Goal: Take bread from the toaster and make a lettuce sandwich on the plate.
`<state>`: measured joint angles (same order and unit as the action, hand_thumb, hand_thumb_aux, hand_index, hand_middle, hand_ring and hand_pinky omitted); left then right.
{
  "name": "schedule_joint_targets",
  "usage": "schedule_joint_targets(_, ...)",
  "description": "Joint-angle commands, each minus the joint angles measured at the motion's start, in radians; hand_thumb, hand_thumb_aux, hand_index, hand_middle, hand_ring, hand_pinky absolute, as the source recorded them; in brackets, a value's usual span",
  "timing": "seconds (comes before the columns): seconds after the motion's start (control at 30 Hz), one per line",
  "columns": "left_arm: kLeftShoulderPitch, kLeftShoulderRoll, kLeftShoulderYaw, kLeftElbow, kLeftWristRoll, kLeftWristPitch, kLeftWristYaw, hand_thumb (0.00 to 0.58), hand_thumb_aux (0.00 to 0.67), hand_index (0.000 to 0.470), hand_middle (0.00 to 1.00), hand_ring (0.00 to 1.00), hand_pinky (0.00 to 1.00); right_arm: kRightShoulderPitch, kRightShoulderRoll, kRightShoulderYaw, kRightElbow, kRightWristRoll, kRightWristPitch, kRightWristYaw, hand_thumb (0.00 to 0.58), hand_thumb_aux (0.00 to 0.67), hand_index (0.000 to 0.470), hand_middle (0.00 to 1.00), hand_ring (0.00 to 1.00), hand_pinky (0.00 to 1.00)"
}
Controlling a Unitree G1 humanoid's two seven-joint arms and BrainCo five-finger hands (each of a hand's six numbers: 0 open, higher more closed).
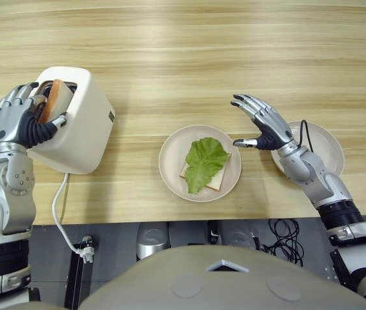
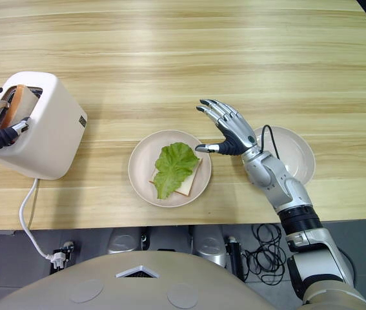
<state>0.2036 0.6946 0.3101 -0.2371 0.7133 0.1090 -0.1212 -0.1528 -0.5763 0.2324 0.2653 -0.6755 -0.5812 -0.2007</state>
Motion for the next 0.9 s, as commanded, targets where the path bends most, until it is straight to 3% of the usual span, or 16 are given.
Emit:
schedule_joint_targets(0.03,-0.027,0.002,0.002,-0.017,0.001,0.020,0.007,0.569,0.578,0.397,0.00,0.00,0.00,0.010,-0.005,-0.008,0.009,0.005,-0.001,0.005,0.000,0.000,0.000,0.00,0.00,0.00)
schedule_joint_targets(0.07,-0.035,0.004,0.003,-0.021,0.001,0.021,0.010,0.573,0.596,0.409,0.00,0.00,0.00,0.011,-0.004,-0.008,0.009,0.004,0.000,0.005,0.000,0.000,0.000,0.00,0.00,0.00)
schedule_joint_targets(0.1,-0.045,0.005,0.002,-0.023,-0.001,0.019,0.012,0.580,0.670,0.460,0.00,0.00,0.00,0.012,-0.002,-0.008,0.008,0.003,0.001,0.004,0.000,0.000,0.000,0.00,0.00,0.00)
schedule_joint_targets(0.53,-0.105,-0.011,0.025,-0.070,-0.078,0.012,0.001,0.580,0.670,0.460,0.00,0.00,0.00,0.008,0.014,-0.002,0.014,-0.009,0.008,-0.002,0.000,0.000,0.000,0.00,0.00,0.00)
schedule_joint_targets(0.57,-0.114,-0.006,0.034,-0.078,-0.084,0.016,0.000,0.580,0.670,0.460,1.00,1.00,1.00,0.008,0.014,-0.003,0.014,-0.009,0.009,-0.003,0.000,0.000,0.000,0.00,0.00,0.00)
schedule_joint_targets(0.9,-0.211,0.054,0.093,-0.116,-0.083,0.030,0.006,0.580,0.670,0.460,1.00,1.00,1.00,-0.008,0.015,0.000,0.021,-0.028,0.013,-0.021,0.000,0.000,0.000,0.00,0.00,0.00)
